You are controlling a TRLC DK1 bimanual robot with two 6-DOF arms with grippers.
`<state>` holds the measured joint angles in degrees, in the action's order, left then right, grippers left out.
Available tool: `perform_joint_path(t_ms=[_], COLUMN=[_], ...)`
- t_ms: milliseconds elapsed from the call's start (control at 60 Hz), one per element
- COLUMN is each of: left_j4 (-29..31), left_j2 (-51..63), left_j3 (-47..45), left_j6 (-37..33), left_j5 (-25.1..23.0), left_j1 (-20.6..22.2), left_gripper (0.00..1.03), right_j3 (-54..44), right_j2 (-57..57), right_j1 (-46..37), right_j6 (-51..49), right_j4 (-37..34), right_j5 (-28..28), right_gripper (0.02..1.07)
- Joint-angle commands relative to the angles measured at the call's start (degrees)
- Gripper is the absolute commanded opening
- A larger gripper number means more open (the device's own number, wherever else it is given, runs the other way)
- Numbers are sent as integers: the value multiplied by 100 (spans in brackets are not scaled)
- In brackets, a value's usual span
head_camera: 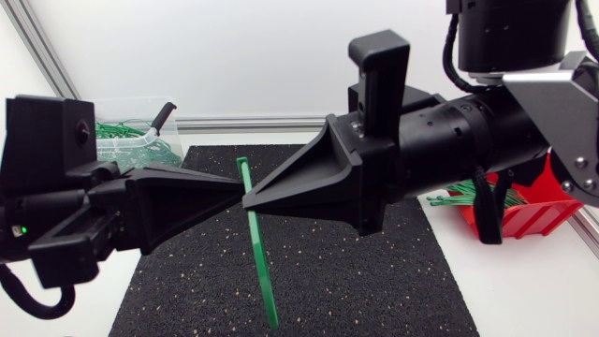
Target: Take a green cable tie from the red box, thread the tail through the head to close it, then place it in the transparent bin on the left.
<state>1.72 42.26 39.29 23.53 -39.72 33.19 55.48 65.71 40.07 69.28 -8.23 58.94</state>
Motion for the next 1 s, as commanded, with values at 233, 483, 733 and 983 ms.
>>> perform_joint_path(t_ms=[233,483,733,983], left_j4=[57,-207,-242,-418], left_j2=[-130,-368,-561,-728], left_j3=[-158,-281,-440,-633], left_j6=[-639,-1122,-1421,-2028], left_j5=[580,1687,2443,3621], left_j1=[487,953,1585,2499], left_gripper=[5,4,4,5], right_j3=[-126,-161,-169,-169], right_j2=[73,91,126,170], right_j1=[-79,-96,-149,-158], right_j6=[209,253,315,394], right_j4=[129,129,225,269], right_j5=[48,48,56,56], right_gripper=[8,8,8,8])
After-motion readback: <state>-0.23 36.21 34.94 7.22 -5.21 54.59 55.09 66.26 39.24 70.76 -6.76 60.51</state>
